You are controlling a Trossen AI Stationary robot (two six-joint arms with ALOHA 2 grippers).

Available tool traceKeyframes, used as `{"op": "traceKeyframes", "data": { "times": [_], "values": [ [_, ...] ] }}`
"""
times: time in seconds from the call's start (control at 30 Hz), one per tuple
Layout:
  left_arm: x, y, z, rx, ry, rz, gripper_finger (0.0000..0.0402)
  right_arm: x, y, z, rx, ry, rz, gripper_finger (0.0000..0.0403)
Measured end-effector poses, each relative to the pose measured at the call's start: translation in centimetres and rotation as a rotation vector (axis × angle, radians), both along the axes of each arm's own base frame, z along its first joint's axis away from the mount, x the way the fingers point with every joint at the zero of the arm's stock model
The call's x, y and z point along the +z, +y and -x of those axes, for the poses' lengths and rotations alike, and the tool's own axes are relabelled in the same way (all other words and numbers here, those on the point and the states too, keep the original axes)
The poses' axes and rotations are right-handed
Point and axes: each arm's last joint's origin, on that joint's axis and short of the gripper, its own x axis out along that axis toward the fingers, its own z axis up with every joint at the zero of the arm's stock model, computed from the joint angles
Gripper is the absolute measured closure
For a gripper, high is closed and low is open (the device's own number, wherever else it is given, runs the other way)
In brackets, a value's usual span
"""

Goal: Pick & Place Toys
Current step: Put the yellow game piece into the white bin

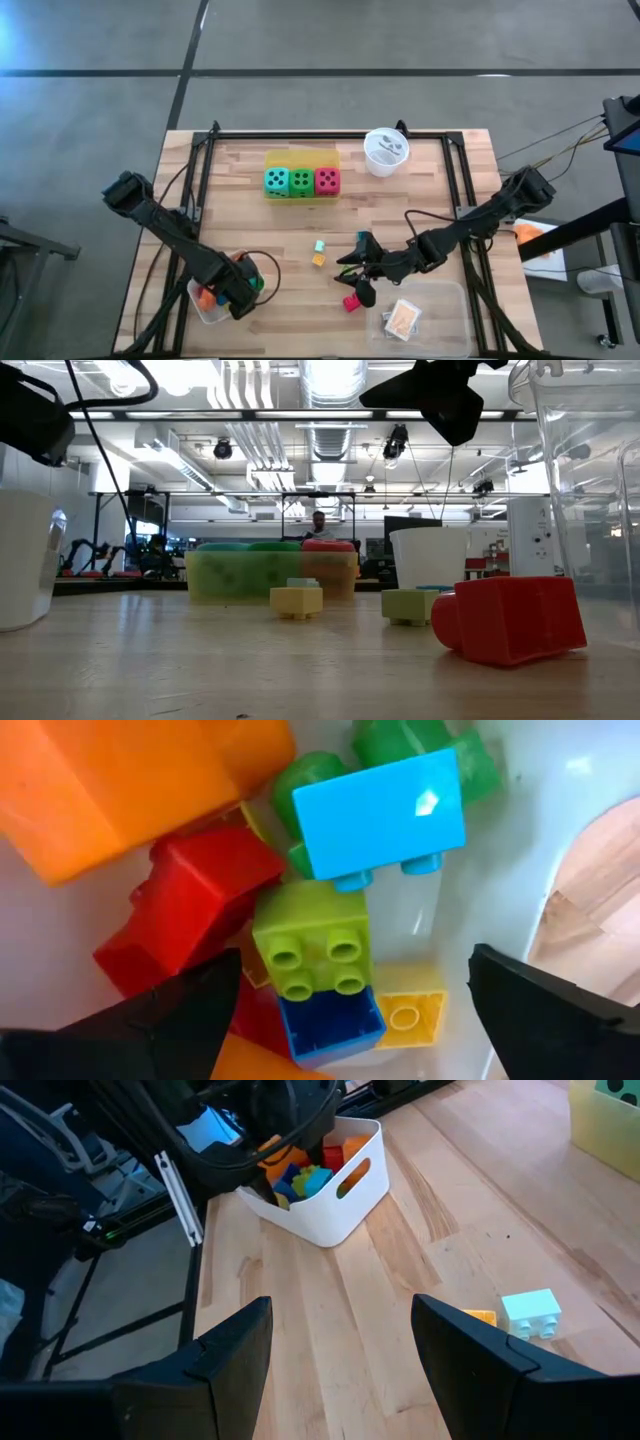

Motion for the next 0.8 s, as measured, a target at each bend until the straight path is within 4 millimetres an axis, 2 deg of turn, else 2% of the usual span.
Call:
{"op": "traceKeyframes", "data": {
  "times": [0.17, 0.3, 0.4, 0.53, 0.7, 0.8],
  "values": [
    [1.3, 0.0, -0.2, 0.011, 0.036, -0.017, 0.0024, 0.0, 0.0, 0.0, 0.000, 0.001, 0.001, 0.0168],
    [3.8, -0.2, -0.5, -0.016, 0.055, -0.046, 0.0024, 0.0, 0.0, 0.0, 0.003, 0.003, 0.004, 0.0168],
    [5.7, -0.5, -1.1, -0.017, -0.004, -0.071, 0.0024, 0.0, 0.0, 0.0, 0.003, 0.003, 0.004, 0.0168],
    [7.6, -0.4, -2.5, 0.067, -0.134, -0.093, 0.0023, 0.0, 0.0, 0.0, 0.003, 0.003, 0.003, 0.0168],
    [9.3, 0.9, -5.1, 0.174, -0.260, -0.050, 0.0023, 0.0, 0.0, 0.0, -0.002, 0.003, -0.008, 0.0168],
    [9.8, 1.6, -6.8, 0.141, -0.369, 0.004, 0.0023, 0.0, 0.0, 0.0, -0.003, 0.003, -0.009, 0.0168]
  ]
}}
